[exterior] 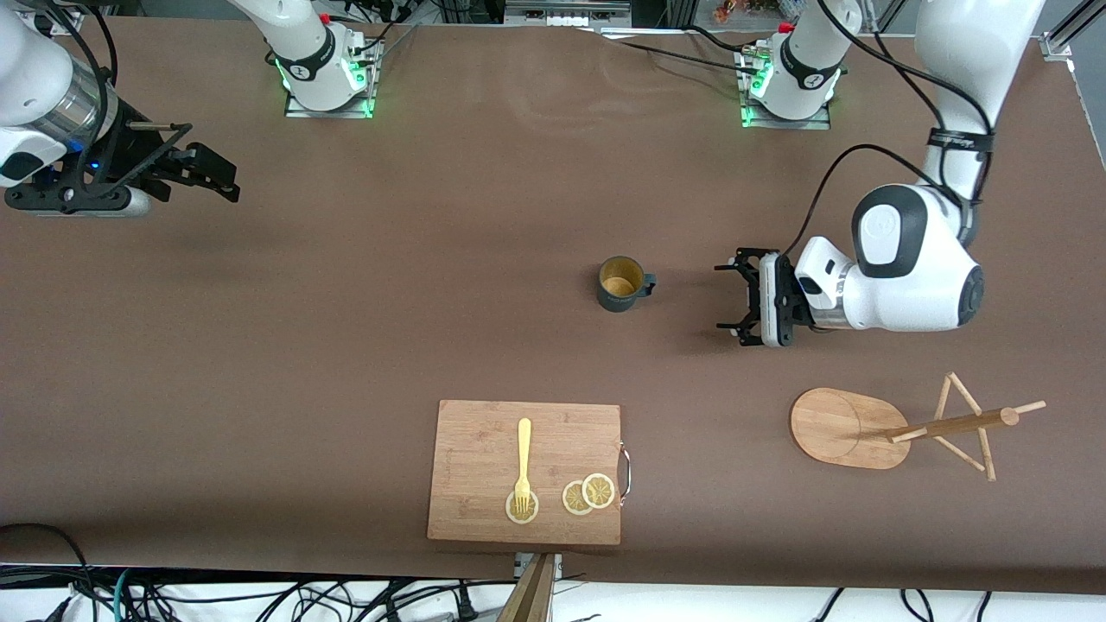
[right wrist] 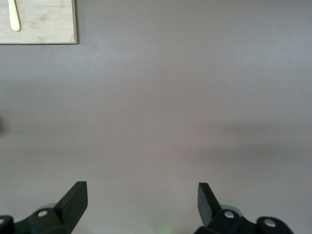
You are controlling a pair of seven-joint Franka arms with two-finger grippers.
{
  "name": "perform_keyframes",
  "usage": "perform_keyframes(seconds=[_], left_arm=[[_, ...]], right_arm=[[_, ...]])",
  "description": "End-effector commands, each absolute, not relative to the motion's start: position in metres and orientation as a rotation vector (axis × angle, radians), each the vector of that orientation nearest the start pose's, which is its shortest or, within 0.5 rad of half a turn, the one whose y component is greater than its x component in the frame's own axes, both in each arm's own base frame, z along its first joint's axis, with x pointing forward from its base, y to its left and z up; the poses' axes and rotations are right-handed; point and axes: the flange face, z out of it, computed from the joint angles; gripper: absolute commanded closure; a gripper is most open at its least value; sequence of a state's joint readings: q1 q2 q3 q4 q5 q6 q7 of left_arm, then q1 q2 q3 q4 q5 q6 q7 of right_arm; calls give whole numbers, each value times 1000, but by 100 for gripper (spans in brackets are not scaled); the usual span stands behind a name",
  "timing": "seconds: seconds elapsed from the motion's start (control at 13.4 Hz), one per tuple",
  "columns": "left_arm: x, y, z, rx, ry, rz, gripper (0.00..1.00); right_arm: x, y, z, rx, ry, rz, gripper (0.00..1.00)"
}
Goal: Pass cup and hang on rack
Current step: 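Withdraw the right gripper while the left gripper reaches the mug handle, then grasp the mug handle with the left gripper and lift it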
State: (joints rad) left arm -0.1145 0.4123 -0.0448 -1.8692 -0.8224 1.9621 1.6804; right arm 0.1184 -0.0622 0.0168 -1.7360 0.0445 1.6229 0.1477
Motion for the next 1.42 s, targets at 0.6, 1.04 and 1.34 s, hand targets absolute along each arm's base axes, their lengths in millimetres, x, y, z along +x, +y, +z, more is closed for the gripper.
perform_keyframes(seconds=[0.6, 1.04, 1.34], left_arm=[[495, -168, 118, 1585, -1493, 899, 0], [472, -199, 83, 1565, -1462, 965, 0], [474, -203, 86, 1554, -1461, 981, 41]], right_arm=[[544, 71, 610, -3159, 19, 16, 0], [551, 76, 608, -3152, -15, 12, 0], [550, 79, 609, -3156, -20, 9, 0]])
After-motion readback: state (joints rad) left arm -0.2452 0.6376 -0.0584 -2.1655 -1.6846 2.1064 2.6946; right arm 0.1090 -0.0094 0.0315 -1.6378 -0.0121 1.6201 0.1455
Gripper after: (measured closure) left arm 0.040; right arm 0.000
